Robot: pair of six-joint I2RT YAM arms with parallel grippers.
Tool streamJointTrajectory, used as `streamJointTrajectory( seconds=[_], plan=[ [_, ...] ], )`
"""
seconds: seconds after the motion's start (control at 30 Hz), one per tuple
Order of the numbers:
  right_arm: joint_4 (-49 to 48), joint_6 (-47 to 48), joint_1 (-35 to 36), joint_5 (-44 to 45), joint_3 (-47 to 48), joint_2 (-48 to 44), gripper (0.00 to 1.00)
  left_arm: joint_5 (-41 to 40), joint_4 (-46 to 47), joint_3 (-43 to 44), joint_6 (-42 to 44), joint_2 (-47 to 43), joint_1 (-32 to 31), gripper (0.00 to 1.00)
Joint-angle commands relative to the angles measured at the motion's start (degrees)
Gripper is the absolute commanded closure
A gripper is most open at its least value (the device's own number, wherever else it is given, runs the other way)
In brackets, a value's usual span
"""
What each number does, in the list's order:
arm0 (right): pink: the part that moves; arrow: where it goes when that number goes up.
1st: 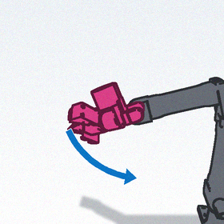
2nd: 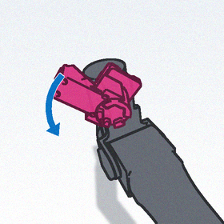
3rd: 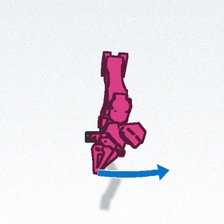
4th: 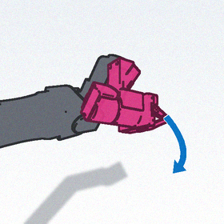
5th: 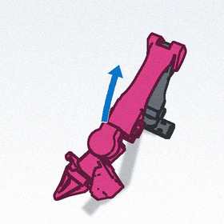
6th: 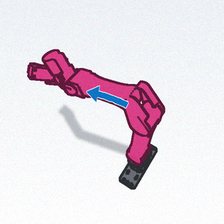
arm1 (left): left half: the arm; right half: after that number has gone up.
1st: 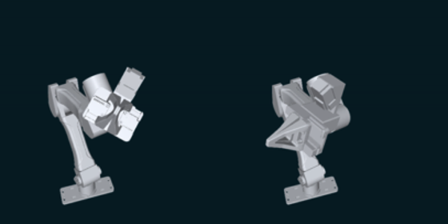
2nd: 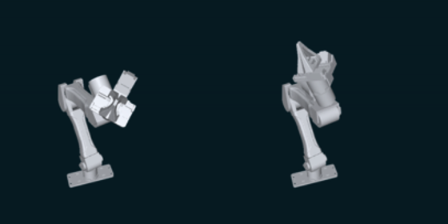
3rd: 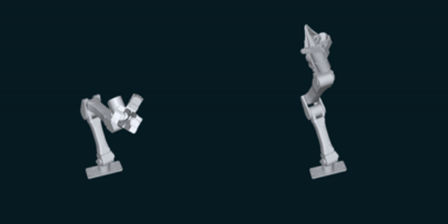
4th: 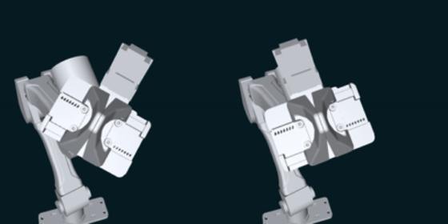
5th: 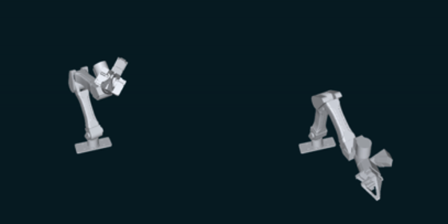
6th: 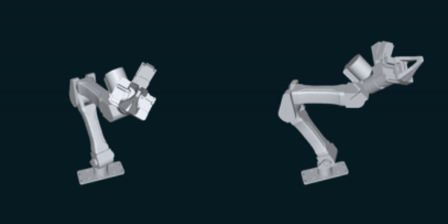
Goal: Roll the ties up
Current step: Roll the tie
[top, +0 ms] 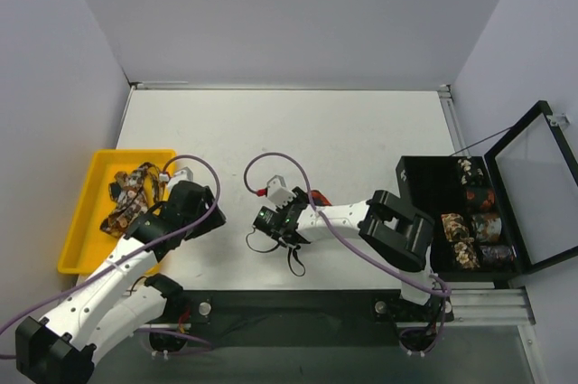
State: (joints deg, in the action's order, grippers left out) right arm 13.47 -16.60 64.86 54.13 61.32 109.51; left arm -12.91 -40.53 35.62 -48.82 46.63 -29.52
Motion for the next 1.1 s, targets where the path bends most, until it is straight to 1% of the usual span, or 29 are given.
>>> streamJointTrajectory(
  seconds=[0.0, 0.03, 0.13, 0.17, 0.43, 0.47, 0.5, 0.57, 0.67, 0.8, 0.87, 1.07],
  plan=[
    [3.05, -4.66, 2.20, -8.51, -2.96, 0.70, 0.69, -1.16, -0.86, 0.25, 0.13, -1.72, 0.25, 0.27],
    [2.96, -5.28, 2.98, -8.95, -3.22, 0.53, 0.63, -1.24, -0.86, 0.07, 0.13, -2.24, 0.25, 0.26],
    [2.96, -6.16, 5.09, -9.57, -4.01, 0.09, 0.62, -1.68, -1.30, -0.54, -0.05, -3.21, 0.34, 0.27],
    [2.87, -6.51, 5.54, -9.66, -4.45, -0.18, 0.56, -1.86, -1.48, -0.63, -0.05, -3.39, 0.25, 0.26],
    [2.78, -7.48, 7.82, -11.06, -6.30, -3.25, 0.53, -2.30, -1.57, -1.69, -0.23, -4.18, 0.25, 0.26],
    [2.78, -7.57, 8.00, -11.15, -6.56, -4.30, 0.48, -2.30, -1.57, -1.78, -0.14, -4.35, 0.25, 0.27],
    [2.87, -7.48, 8.26, -11.24, -6.91, -4.92, 0.47, -2.30, -1.57, -1.78, -0.05, -4.27, 0.25, 0.26],
    [3.05, -7.48, 8.35, -11.41, -7.00, -6.67, 0.39, -2.04, -1.57, -1.87, 0.13, -4.36, 0.25, 0.26],
    [3.40, -7.13, 8.70, -11.50, -6.92, -8.52, 0.36, -1.95, -1.57, -1.87, 0.39, -3.92, 0.25, 0.26],
    [4.01, -6.69, 9.23, -11.59, -6.39, -10.28, 0.34, -1.68, -1.48, -1.95, 0.39, -3.74, 0.34, 0.25],
    [4.37, -6.60, 9.67, -11.94, -6.04, -10.90, 0.25, -1.60, -1.39, -2.22, 0.39, -3.57, 0.25, 0.25],
    [5.24, -6.08, 10.90, -12.91, -4.55, -10.99, 0.18, -0.89, -1.21, -2.83, 0.21, -2.51, 0.25, 0.25]
  ],
)
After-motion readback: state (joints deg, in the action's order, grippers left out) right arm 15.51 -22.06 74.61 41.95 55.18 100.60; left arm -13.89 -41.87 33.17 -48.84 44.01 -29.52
